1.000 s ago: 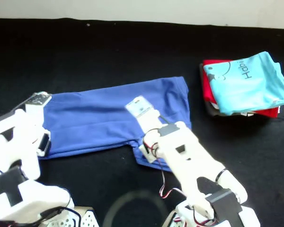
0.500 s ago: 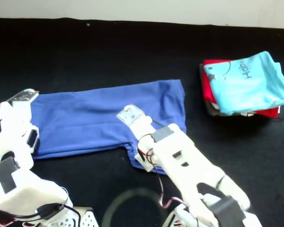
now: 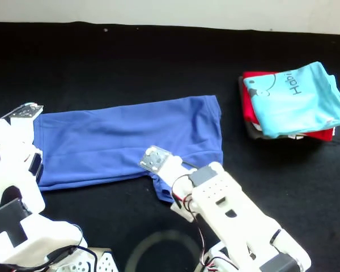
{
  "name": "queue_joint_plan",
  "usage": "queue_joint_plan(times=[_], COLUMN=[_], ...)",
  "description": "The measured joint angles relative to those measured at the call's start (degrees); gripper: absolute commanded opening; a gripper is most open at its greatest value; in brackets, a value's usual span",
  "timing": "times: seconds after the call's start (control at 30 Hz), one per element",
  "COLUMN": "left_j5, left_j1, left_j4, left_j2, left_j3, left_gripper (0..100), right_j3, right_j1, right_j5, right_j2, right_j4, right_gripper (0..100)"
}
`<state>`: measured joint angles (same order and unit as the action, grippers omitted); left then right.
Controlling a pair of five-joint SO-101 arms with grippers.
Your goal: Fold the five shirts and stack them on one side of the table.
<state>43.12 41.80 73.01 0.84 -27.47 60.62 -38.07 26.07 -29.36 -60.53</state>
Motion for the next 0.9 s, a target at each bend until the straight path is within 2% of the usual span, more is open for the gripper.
queue_joint_plan(times=[0.33, 0.5, 0.7, 0.9], left_j5=[-1.3, -1.8, -1.8, -2.5], left_j1=[0.0, -0.9, -2.8, -4.8], left_j4=[0.0, 0.4, 3.7, 4.8], left_j2=[0.0, 0.0, 0.0, 0.0], left_j3=[0.0, 0.0, 0.0, -0.3], left_gripper=[1, 1, 1, 1], right_j3=[8.7, 10.2, 10.0, 5.0], right_j1=[-0.1, 0.3, 0.9, 7.3], right_j5=[0.0, 0.0, 0.0, 3.9], right_j2=[-1.4, -1.5, -1.5, -0.9], right_j4=[8.8, 11.7, 12.0, 9.7], right_gripper=[18.3, 0.0, 0.5, 0.5])
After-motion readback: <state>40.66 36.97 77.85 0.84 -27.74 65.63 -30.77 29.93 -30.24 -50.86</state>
